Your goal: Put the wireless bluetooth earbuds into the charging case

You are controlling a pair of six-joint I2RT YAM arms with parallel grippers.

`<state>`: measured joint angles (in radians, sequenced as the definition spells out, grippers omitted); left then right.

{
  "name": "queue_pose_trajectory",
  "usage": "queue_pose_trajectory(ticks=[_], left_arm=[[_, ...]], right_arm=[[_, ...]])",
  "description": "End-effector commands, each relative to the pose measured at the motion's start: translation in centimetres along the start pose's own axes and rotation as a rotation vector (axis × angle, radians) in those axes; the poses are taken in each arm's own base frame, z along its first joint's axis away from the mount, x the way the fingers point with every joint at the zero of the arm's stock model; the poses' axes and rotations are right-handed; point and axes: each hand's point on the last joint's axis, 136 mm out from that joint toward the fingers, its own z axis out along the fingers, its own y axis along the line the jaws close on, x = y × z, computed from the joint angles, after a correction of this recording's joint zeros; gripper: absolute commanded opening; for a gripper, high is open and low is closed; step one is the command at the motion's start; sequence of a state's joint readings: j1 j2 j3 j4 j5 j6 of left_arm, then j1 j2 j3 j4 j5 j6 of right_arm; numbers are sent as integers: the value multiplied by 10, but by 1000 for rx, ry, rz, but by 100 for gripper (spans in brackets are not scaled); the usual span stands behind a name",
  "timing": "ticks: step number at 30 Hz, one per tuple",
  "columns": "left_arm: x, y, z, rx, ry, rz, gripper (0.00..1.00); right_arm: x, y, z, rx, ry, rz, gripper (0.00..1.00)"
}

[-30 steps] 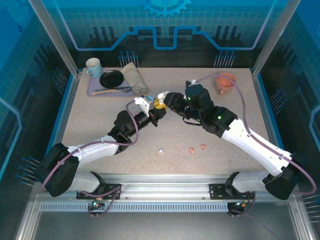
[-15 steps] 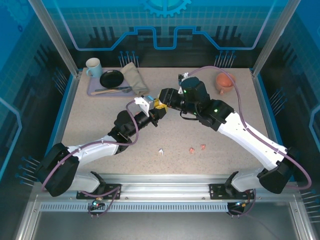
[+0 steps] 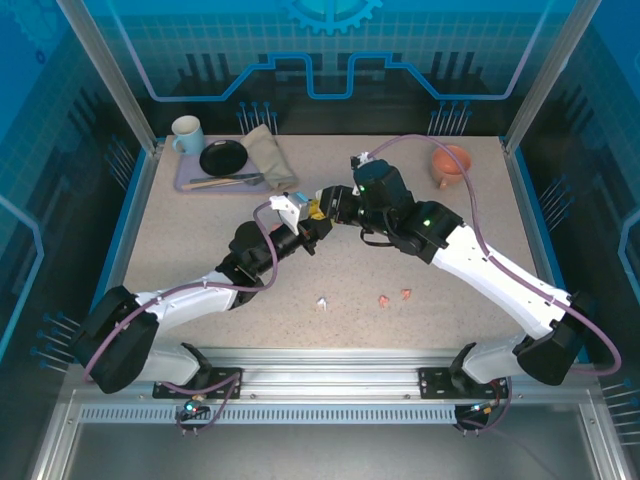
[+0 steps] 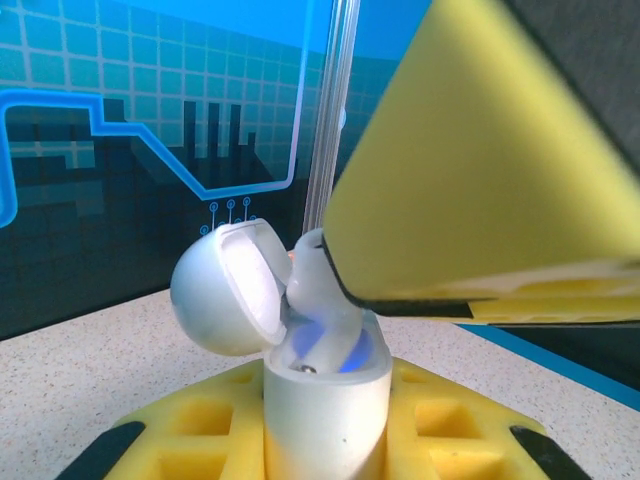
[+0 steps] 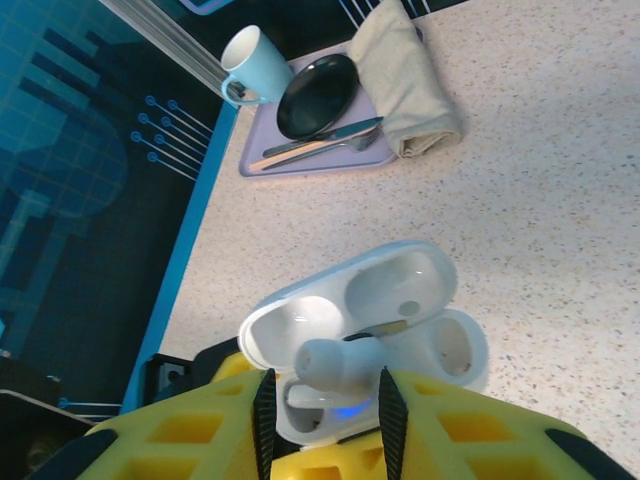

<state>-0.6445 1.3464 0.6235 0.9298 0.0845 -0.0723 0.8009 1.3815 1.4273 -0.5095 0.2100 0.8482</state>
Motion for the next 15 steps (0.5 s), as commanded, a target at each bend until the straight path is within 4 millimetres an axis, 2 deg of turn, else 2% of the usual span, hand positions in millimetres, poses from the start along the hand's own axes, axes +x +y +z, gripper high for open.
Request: queue_pose_trajectory(ticks=[1, 9, 15], left_arm=[[-25, -10, -4, 36, -82, 30, 0], [-24, -11, -4, 44, -73, 28, 0], [-20, -12, -5, 48, -60, 26, 0]], right_arm=[[-2, -1, -3, 35, -10, -51, 35], [-3, -7, 6, 67, -22, -81, 34], [-5, -1, 14, 52, -25, -101, 33]])
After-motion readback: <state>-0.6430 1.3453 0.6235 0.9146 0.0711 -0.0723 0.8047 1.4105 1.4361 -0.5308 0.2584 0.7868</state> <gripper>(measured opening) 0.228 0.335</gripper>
